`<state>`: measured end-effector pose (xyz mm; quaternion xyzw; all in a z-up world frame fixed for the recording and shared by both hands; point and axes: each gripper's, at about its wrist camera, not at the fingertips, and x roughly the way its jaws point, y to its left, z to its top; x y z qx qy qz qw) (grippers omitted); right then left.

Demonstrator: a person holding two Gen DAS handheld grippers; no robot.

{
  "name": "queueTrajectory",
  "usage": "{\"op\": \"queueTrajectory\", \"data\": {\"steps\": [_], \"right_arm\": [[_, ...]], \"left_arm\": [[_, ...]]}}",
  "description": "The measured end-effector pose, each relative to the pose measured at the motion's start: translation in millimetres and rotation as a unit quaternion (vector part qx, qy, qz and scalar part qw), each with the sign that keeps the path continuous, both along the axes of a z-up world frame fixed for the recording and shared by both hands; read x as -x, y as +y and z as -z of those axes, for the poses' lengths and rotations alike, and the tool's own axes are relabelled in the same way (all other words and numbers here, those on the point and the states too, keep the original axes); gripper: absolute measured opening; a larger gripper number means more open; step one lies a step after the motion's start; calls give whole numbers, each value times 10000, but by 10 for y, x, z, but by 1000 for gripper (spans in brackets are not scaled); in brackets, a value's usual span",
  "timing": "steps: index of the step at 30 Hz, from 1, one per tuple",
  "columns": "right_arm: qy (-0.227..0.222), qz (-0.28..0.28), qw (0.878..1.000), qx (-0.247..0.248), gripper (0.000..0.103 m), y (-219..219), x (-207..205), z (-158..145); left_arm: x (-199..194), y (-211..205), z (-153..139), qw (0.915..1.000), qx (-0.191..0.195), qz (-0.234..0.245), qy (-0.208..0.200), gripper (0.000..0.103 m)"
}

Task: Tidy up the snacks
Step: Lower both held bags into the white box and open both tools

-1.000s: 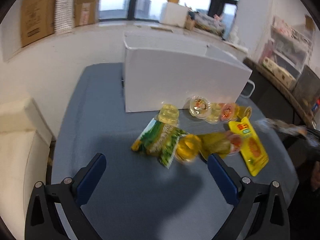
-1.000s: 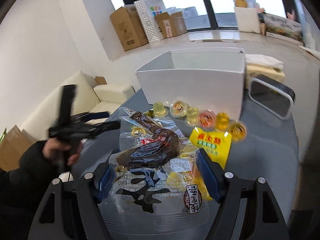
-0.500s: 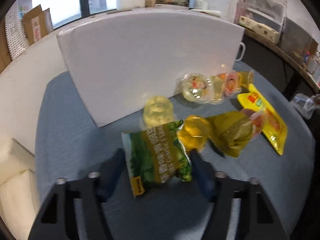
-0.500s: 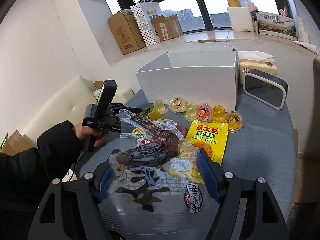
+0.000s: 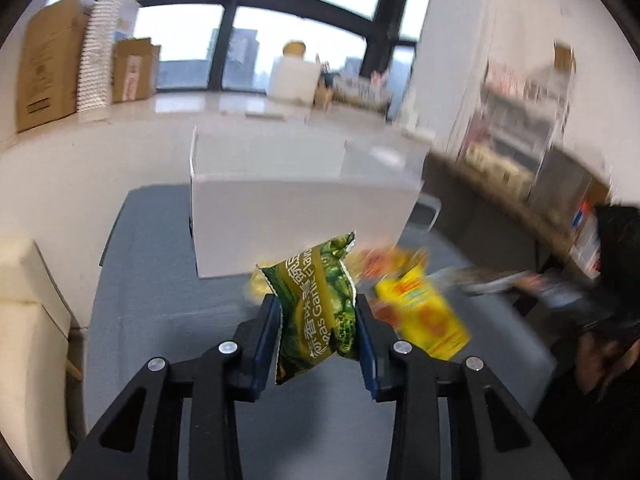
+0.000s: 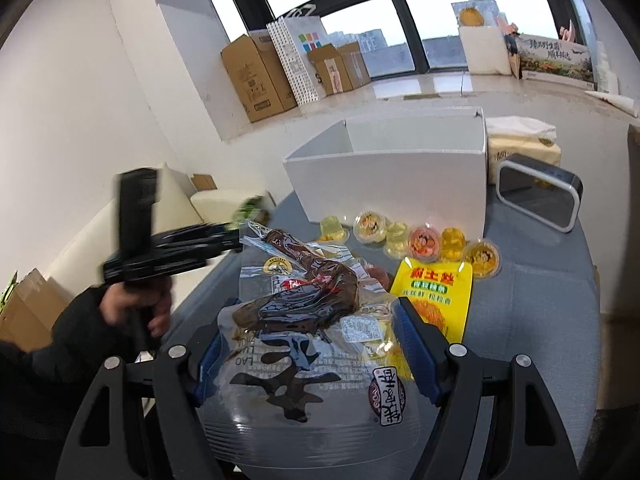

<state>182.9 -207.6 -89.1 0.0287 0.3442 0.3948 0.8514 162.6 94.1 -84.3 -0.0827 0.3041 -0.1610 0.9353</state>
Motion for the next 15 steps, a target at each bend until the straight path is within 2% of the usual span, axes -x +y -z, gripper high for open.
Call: {"op": "queueTrajectory", "data": {"steps": [4,8,11,15], "right_arm": [[-162,118,9998,-26,80,57,-43,-103],[-342,326,9989,-43,80,82,-155,-245],[-426,453,9980,-144,80,78,-281,-358],[-560,510,9970,-127,80,142,-589,-585]], "left_arm": [[149,-41,-266,9990,205,-388,-105,40],[141,-112,-463,9985,21,-484,-253,40],[-8,-116,-580,9986,49,-442,-302,40],[-475,-110,-738,9980,-21,-477,-406,40]]}}
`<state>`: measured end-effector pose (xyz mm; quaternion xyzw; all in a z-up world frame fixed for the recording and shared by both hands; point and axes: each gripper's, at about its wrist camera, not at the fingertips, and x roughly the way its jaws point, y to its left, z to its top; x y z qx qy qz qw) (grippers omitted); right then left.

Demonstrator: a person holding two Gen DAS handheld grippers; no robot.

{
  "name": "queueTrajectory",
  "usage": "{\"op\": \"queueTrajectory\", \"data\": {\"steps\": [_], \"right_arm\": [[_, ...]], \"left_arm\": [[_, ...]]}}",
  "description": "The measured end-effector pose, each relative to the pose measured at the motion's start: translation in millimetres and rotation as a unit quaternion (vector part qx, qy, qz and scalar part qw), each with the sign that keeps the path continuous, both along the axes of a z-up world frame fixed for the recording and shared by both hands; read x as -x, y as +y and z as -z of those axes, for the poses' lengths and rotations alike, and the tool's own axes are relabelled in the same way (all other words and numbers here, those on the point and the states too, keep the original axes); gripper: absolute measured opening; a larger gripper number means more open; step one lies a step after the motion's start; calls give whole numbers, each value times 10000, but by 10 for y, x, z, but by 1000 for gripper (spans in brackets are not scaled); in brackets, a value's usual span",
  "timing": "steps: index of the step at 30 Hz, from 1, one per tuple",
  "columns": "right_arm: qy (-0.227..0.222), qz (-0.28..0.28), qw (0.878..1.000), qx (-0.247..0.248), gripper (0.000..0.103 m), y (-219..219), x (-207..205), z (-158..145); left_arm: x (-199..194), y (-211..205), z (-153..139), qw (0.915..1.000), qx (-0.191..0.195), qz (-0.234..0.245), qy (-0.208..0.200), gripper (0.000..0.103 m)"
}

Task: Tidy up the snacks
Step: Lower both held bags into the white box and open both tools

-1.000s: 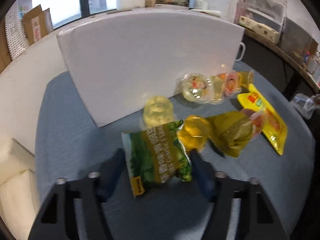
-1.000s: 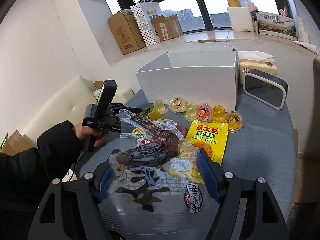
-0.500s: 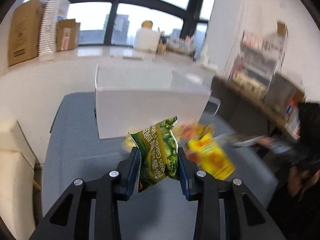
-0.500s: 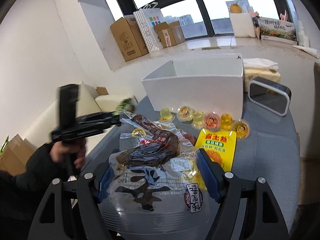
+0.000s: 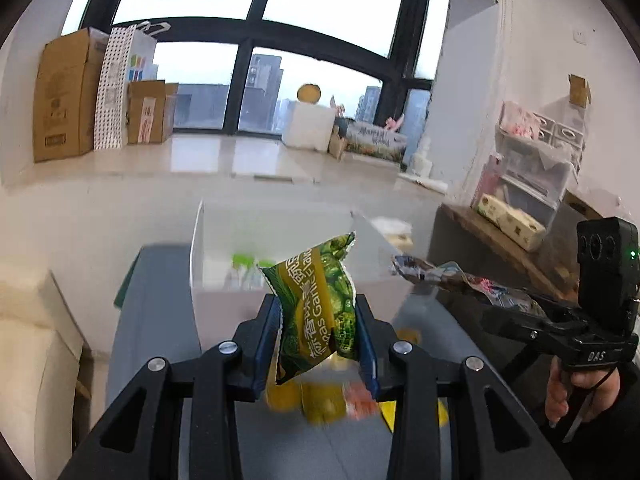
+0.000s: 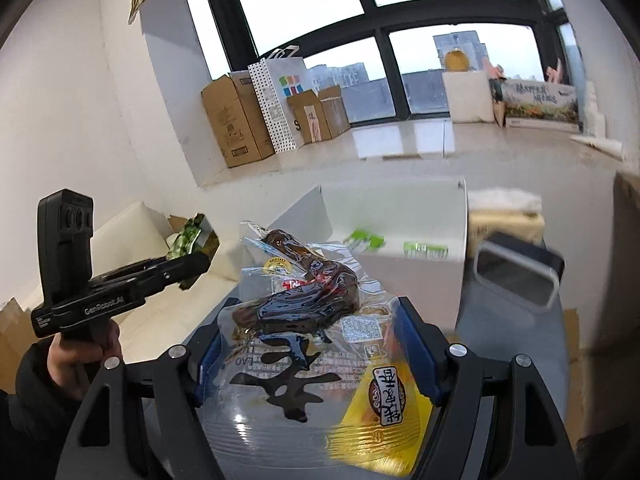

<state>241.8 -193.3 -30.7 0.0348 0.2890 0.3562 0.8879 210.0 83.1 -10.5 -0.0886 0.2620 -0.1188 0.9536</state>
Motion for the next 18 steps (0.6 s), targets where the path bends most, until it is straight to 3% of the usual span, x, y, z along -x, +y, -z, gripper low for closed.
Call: {"op": "queueTrajectory", "data": {"steps": [5,10,11,13,14,15,18], "right_arm": [[-144,210,9997,8,80,141,-555,-217],[26,361,9992,180,80,390,-1172,-213],[37,396,9989,246,80,430,-1257,-201],[23,466,9984,323,82,519,-1421,-168],[26,446,9985,307,86,548,-1489,-150],[83,490,9981,376,92,581,-1561,-119],[190,751,9962,387,95,542,-1623,-100]], "left_arm": [[-733,112,-157,9998,-134,-106,75,40],[-1401,174,-51,9975,-383,-328,493,42],[-1490,186,-8,9969,-380,-375,573,45],[-1619,180,76,9956,-465,-372,722,68],[-1657,174,104,9948,-536,-390,779,93],[-1680,172,141,9926,-685,-536,843,103],[-1655,205,234,9924,-665,-530,885,103]]}}
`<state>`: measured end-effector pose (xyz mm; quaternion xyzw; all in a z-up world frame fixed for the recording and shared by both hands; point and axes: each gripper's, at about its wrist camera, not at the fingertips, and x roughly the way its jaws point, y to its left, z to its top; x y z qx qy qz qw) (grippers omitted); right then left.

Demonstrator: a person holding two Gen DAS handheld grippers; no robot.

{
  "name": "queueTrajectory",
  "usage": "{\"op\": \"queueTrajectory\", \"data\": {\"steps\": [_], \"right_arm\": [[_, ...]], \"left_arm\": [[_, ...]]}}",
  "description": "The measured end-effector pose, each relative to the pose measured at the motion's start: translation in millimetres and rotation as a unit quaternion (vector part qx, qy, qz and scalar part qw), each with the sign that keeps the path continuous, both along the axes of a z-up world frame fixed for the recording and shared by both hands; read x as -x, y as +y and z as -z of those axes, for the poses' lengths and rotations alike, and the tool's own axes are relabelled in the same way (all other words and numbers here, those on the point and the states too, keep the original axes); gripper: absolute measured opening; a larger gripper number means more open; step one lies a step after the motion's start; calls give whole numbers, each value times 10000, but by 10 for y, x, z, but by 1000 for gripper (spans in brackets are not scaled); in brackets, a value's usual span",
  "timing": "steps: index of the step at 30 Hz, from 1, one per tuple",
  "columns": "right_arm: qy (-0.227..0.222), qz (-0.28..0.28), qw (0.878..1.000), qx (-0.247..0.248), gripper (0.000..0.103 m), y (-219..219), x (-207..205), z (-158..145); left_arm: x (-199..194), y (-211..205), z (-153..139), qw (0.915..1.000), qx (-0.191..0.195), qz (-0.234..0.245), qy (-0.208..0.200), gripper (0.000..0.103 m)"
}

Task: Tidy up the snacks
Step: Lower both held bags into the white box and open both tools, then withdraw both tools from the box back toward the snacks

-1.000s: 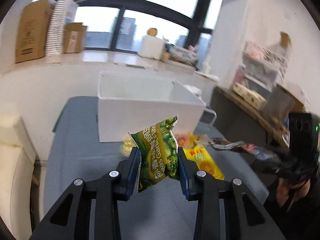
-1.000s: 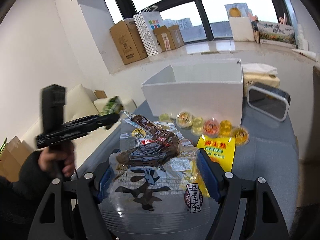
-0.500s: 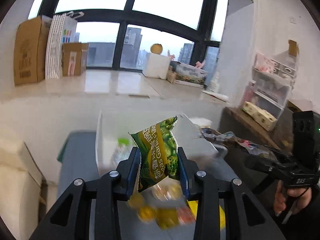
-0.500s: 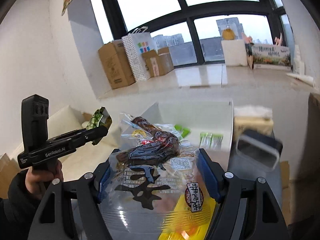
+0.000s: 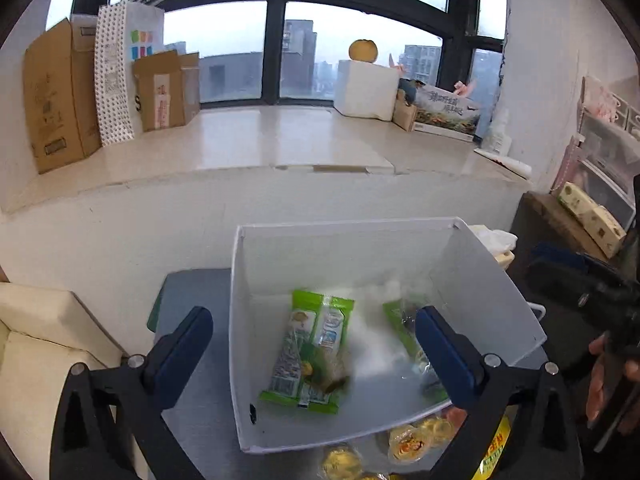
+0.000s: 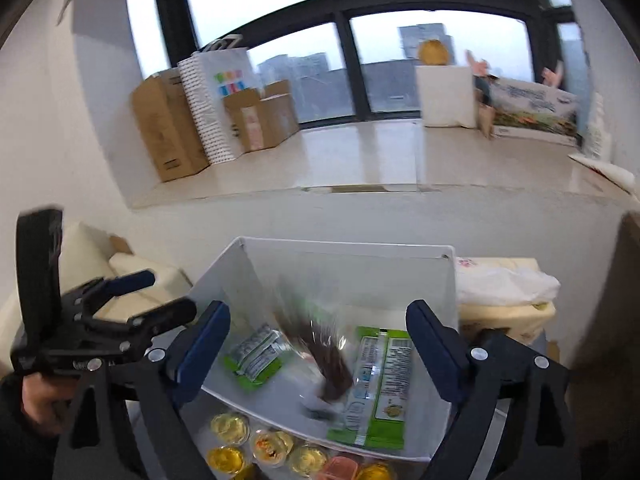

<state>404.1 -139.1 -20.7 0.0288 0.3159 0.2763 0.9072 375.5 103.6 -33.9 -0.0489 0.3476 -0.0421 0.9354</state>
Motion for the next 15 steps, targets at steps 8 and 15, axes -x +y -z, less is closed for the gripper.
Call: {"op": "queueTrajectory", "data": {"steps": [8,15], "right_arm": [[-123,88,9997,-194,96,-203,171,-39],[-111,42,9987,-502,103,-415,517,-65]], "left_arm": [[87,-55,18,10000,-3,57,52,103],[515,-159,-145,9998,83,80,-140,103]]}}
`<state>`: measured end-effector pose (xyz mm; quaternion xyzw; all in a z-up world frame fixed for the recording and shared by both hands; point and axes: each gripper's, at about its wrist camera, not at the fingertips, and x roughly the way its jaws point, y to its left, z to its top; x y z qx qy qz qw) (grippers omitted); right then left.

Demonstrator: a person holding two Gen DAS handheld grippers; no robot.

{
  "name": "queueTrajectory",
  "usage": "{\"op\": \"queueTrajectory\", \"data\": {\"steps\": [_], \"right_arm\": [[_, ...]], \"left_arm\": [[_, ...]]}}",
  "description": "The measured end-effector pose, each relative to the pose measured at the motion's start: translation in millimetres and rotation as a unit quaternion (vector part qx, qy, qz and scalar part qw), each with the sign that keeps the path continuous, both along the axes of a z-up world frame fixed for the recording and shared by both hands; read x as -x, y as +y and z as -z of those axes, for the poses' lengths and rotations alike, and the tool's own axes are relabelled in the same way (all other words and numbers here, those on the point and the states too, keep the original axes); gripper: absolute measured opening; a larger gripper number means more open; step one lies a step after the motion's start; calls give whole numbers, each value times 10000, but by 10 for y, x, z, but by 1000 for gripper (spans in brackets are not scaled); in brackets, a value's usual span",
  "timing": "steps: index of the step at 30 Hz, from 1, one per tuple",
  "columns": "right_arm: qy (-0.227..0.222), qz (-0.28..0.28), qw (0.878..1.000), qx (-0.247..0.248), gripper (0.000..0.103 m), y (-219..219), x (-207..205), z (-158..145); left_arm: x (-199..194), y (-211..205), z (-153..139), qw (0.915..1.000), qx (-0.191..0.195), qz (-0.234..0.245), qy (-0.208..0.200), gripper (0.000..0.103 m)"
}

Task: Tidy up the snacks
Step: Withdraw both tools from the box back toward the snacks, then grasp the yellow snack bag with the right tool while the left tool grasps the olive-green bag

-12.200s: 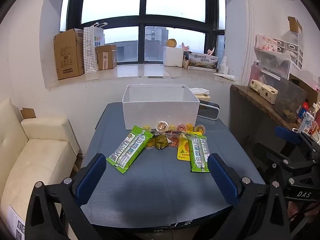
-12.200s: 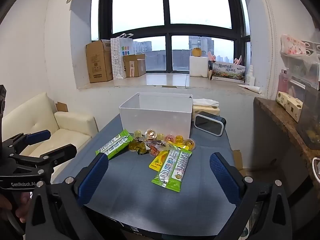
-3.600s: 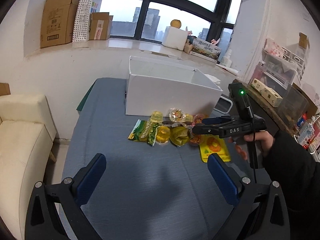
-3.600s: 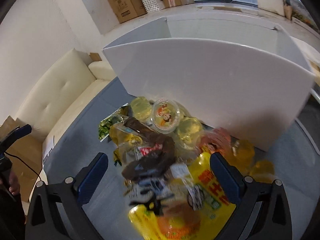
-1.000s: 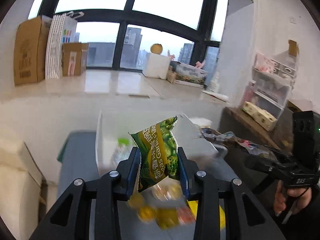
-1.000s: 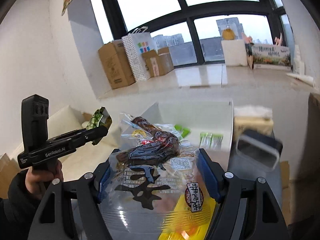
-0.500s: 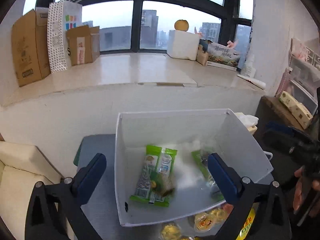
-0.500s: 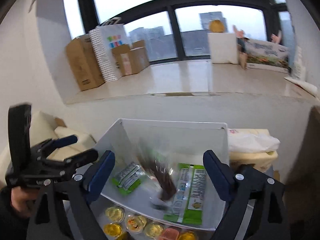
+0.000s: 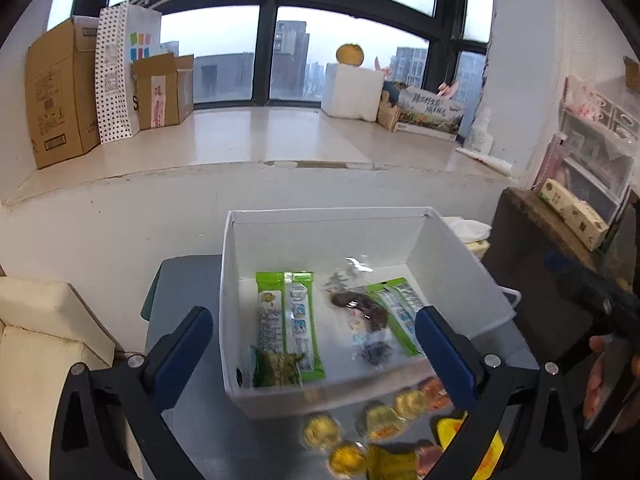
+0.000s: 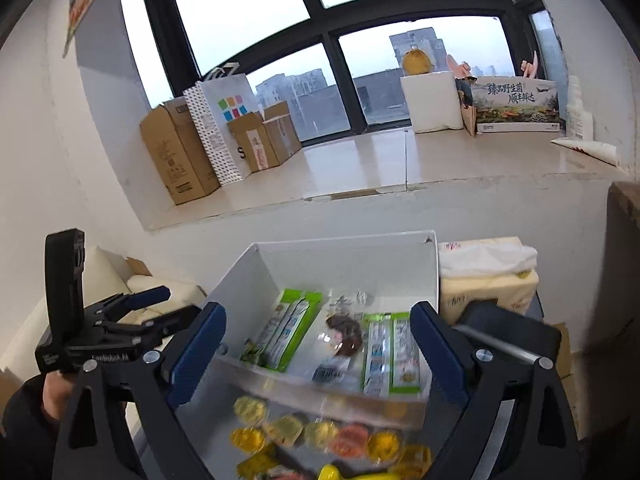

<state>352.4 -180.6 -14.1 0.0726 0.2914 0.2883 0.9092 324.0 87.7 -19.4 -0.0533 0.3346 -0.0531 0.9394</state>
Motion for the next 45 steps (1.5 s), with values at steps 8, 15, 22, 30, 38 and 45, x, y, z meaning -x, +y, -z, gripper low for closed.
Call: {"op": "queueTrajectory", "data": {"steps": [8,15,22,30,38,45], "right_arm": [[-145,-43,9998,154,103,-265,986,256],[181,212,9968,748,103,-311,1613,864],[741,241,9900,1180,103,-162,1542,1309],[1094,247,9801,1636,103,46,1209,1604],[1168,281,9707,2081,103,211,922,1744],[1093,464,9686,2183,89,184,963,1745]], "left_arm": [[1149,-169,12,9991,243,85,-338,103],[2055,-264,471,9984,502,-160,-191,103],[2332,-228,649,9977,592,-326,-28,103],[2368,-189,691,9966,765,-311,24,103],[2326,-170,726,9967,722,-344,98,103],[2235,-162,818,9966,685,-390,253,103]]}}
